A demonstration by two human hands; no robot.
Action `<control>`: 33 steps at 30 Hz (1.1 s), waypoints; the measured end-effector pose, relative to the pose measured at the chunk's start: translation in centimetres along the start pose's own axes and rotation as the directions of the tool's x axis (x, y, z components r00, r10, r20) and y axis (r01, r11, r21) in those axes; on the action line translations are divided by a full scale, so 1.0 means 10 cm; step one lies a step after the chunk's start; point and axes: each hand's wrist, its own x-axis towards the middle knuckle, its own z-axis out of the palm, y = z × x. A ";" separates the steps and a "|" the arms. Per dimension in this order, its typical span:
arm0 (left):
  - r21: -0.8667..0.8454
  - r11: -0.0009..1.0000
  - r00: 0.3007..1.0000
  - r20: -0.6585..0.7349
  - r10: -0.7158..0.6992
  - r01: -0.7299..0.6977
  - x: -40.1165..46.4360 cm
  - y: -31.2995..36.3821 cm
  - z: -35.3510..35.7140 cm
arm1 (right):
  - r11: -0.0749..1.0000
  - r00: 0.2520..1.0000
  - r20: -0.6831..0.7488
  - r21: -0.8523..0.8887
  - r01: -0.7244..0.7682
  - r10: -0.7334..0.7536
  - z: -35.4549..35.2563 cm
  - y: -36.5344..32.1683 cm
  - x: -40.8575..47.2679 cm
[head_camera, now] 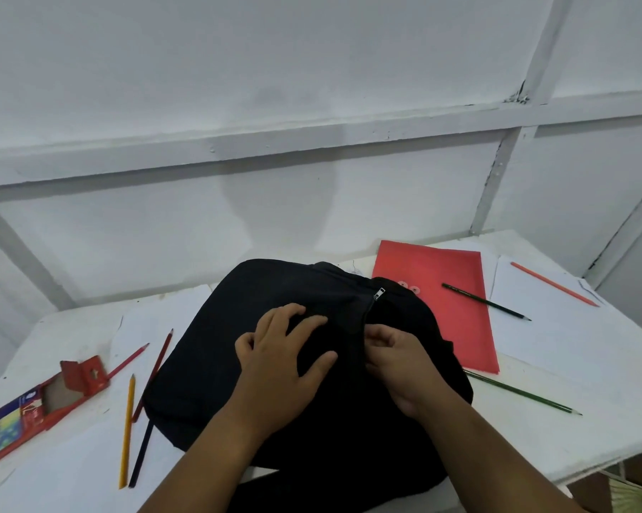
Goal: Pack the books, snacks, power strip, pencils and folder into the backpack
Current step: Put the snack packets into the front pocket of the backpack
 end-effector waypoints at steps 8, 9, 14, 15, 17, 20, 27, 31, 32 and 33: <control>0.190 0.979 0.996 0.074 0.056 -0.070 0.06 0.07 0.14 | 0.997 0.996 -0.068 0.063 -0.049 0.054 -0.13 -0.08 0.00; 0.209 0.976 0.997 0.060 0.045 -0.057 0.07 0.09 0.16 | 0.996 0.995 -0.073 0.070 -0.057 0.062 -0.17 -0.09 0.01; 0.224 0.974 0.999 -0.048 -0.022 0.033 0.20 0.23 0.18 | 0.954 0.966 -0.239 -0.299 0.024 -0.099 -0.30 -0.07 0.07; 0.233 0.971 0.997 -0.061 -0.039 0.053 0.22 0.25 0.19 | 0.941 0.960 -0.259 -0.339 0.015 -0.109 -0.32 -0.07 0.09; 0.274 0.959 0.997 -0.061 -0.051 0.066 0.25 0.29 0.25 | 0.970 0.975 -0.224 -0.240 -0.046 -0.009 -0.32 -0.09 0.10; 0.322 0.944 0.997 -0.049 -0.060 0.072 0.25 0.30 0.32 | 0.995 0.991 -0.089 0.041 -0.096 0.100 -0.27 -0.15 0.10; 0.309 0.942 0.991 -0.061 -0.122 0.135 0.25 0.39 0.33 | 0.969 0.994 0.105 0.245 -0.035 0.009 -0.27 -0.19 0.16; 0.422 0.896 0.989 -0.016 -0.144 0.137 0.23 0.41 0.45 | 0.995 0.997 0.082 0.102 -0.001 -0.007 -0.36 -0.22 0.24; 0.446 0.884 0.989 -0.014 -0.146 0.137 0.23 0.41 0.47 | 0.999 0.999 0.043 0.047 0.021 -0.023 -0.39 -0.21 0.27; 0.463 0.875 0.989 -0.015 -0.150 0.140 0.23 0.42 0.49 | 0.998 0.998 0.009 -0.016 0.056 -0.056 -0.42 -0.19 0.28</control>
